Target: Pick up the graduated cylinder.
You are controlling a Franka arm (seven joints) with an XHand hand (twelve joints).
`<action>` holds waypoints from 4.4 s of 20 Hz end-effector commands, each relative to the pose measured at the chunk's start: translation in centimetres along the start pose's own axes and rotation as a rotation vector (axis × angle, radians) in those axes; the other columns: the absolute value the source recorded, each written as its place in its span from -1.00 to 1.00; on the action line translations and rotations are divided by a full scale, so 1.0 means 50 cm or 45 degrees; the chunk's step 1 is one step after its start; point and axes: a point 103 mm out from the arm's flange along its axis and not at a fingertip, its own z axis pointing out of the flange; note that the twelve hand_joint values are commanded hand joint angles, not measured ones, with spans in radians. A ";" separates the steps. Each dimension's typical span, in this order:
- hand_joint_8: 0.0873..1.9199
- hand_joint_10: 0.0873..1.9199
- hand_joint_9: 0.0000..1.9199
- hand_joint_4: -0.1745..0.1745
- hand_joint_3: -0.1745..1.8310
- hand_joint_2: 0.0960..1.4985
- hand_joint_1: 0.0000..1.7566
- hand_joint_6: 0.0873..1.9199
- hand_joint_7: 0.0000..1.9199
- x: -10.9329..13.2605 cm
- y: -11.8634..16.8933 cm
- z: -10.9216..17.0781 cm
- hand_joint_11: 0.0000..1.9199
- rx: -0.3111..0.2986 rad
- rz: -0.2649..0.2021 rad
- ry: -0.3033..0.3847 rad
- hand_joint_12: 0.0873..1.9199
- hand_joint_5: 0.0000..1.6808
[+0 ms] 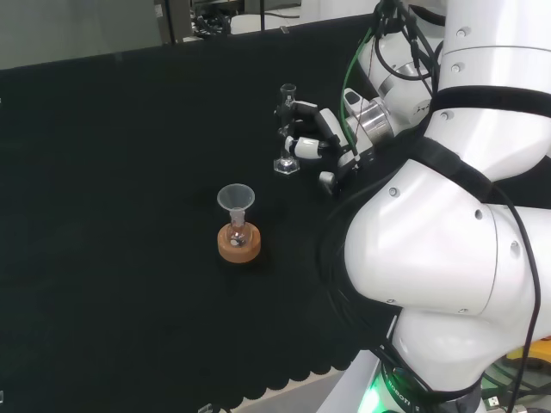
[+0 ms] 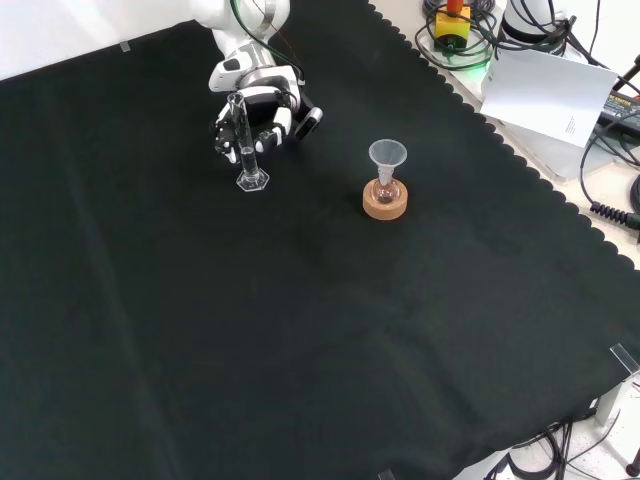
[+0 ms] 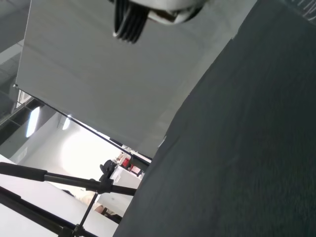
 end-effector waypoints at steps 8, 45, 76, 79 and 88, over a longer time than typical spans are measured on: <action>-0.32 -0.81 0.24 -0.29 -0.17 0.22 0.46 -0.26 -0.14 0.009 0.005 -0.025 0.06 -0.004 0.017 -0.075 -0.09 -0.01; 0.23 -0.91 0.42 -1.00 -0.83 0.55 0.41 0.23 -0.10 0.178 0.009 -0.139 0.24 0.438 -0.035 -0.735 -0.20 -0.01; 0.18 -0.93 0.47 -1.00 -0.83 0.53 0.41 0.19 -0.07 0.327 -0.133 -0.142 0.27 0.977 0.093 -1.115 -0.25 0.02; 0.18 -0.93 0.47 -1.00 -0.83 0.53 0.41 0.19 -0.07 0.322 -0.141 -0.139 0.27 1.034 0.115 -1.143 -0.25 0.02; 0.18 -0.94 0.47 -1.00 -0.83 0.53 0.41 0.19 -0.06 0.327 -0.185 -0.114 0.27 1.143 0.145 -1.187 -0.26 0.02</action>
